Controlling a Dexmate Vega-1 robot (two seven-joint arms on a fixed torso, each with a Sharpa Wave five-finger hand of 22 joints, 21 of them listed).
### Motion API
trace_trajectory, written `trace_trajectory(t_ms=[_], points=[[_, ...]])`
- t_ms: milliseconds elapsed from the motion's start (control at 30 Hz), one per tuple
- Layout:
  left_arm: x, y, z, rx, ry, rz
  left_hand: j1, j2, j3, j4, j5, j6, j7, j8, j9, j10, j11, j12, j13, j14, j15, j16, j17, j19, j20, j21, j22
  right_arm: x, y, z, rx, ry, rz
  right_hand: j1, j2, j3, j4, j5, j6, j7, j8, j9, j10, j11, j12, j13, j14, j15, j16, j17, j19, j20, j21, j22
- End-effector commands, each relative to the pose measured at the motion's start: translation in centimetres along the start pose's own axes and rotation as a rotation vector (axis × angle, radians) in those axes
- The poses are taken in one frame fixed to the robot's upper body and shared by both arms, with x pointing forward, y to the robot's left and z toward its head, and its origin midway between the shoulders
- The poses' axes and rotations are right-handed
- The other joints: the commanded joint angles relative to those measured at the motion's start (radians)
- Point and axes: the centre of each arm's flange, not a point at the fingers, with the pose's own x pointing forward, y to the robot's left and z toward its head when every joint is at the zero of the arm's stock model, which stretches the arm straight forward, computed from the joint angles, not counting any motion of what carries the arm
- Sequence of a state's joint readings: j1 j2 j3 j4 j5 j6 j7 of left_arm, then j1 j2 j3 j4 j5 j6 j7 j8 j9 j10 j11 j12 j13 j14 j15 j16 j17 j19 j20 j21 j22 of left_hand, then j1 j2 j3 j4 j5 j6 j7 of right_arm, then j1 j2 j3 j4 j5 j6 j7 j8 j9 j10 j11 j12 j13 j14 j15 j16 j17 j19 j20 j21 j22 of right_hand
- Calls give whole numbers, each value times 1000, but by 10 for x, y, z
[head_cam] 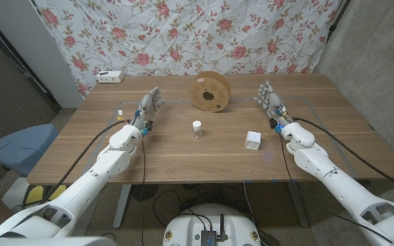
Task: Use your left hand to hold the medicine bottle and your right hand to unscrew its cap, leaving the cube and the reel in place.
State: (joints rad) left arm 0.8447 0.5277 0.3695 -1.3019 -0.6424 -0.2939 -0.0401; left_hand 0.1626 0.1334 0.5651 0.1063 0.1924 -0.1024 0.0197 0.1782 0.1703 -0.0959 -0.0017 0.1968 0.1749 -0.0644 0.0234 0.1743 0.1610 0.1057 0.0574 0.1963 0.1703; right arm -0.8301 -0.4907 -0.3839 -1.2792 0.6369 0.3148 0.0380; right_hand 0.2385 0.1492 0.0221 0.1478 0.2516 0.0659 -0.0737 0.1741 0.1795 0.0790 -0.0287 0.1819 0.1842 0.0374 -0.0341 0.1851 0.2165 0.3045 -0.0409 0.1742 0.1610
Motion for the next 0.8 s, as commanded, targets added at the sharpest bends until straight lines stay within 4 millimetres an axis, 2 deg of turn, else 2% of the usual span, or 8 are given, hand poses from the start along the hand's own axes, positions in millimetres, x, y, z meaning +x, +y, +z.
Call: trace_trajectory(t_ms=[33,500,800], points=[[-2,4,4,46,6,-6,11,4,6,-4,4,-4,-3,7,1,3,-2,7,5,-1,-3,5,5,10,4,5,1,0,12,-5,-3,-22,11,6,-2,3,5,5,-2,-4,7,3,5,-4,7,4,8,-24,5,2,3,-47,5,5],[-6,-5,11,86,3,-25,19,-3,6,-17,3,-1,-9,6,1,7,-9,7,5,5,-11,4,4,14,2,4,1,-10,14,3,-37,-28,-4,5,-2,5,2,8,-4,-6,8,3,5,-4,7,3,6,-26,6,-2,-1,-50,6,5],[-25,-10,18,133,-2,-48,28,-16,4,-34,1,1,-18,5,1,14,-15,7,4,8,-21,3,3,16,2,2,1,-16,17,5,-60,-34,-10,5,-2,6,0,9,-6,-7,9,2,6,-5,8,3,7,-29,7,-5,-2,-51,7,5]])
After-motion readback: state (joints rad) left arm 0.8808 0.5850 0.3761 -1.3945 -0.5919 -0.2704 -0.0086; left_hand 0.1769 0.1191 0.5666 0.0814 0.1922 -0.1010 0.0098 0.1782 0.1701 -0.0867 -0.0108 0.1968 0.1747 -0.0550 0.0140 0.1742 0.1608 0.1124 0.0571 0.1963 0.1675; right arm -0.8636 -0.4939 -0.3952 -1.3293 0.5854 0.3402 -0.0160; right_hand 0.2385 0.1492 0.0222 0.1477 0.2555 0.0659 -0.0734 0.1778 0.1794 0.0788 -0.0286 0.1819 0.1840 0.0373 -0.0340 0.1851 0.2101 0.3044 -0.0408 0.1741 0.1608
